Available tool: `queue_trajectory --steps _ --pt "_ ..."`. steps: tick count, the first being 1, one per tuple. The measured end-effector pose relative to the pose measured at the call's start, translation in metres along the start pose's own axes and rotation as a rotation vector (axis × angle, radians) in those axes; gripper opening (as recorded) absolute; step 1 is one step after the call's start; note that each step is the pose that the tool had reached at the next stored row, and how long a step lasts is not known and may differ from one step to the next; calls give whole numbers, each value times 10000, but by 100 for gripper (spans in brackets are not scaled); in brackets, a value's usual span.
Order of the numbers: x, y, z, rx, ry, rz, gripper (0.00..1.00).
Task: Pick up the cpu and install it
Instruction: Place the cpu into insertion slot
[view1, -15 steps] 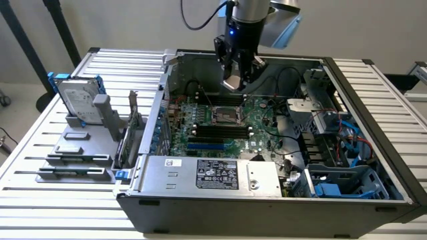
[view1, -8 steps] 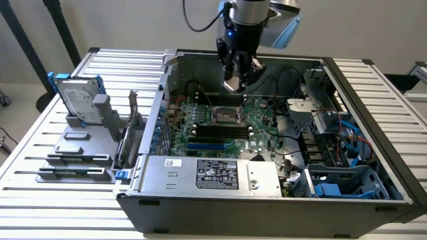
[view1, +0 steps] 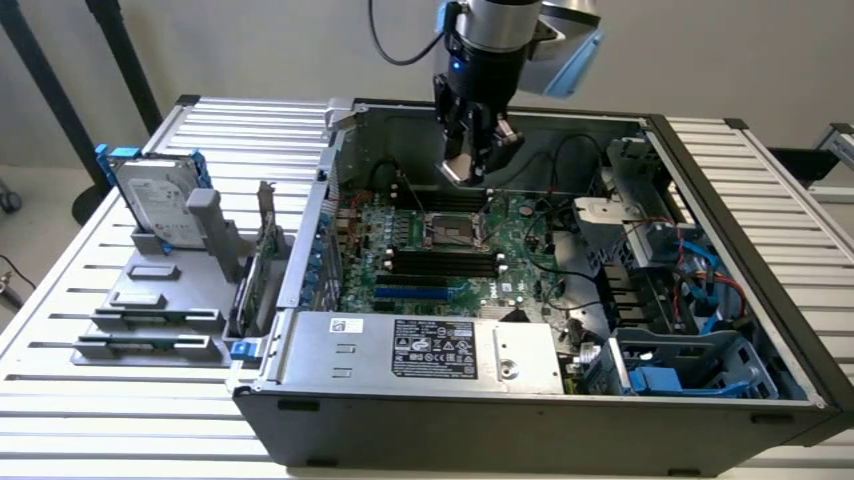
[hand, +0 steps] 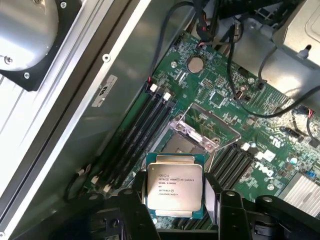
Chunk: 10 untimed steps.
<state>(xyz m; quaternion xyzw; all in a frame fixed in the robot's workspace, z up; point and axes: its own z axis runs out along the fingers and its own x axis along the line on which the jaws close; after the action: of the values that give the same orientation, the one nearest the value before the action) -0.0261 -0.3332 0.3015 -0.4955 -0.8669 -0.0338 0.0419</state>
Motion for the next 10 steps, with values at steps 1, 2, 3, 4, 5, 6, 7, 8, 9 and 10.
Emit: queue_trajectory --steps 1,2,3,4,5,6,7,8,9,10 --pt "0 0 2 54 37 119 55" --pt "0 0 3 109 75 240 55" --pt "-1 0 6 163 110 362 55" --pt "-1 0 9 213 139 480 55" --pt "-1 0 12 261 167 598 55" --pt "-2 0 15 311 195 715 55" --pt "-2 0 18 360 225 834 55" --pt "-2 0 21 415 255 962 55" --pt "-3 0 25 460 283 1081 55" --pt "-3 -1 30 481 297 1212 55"
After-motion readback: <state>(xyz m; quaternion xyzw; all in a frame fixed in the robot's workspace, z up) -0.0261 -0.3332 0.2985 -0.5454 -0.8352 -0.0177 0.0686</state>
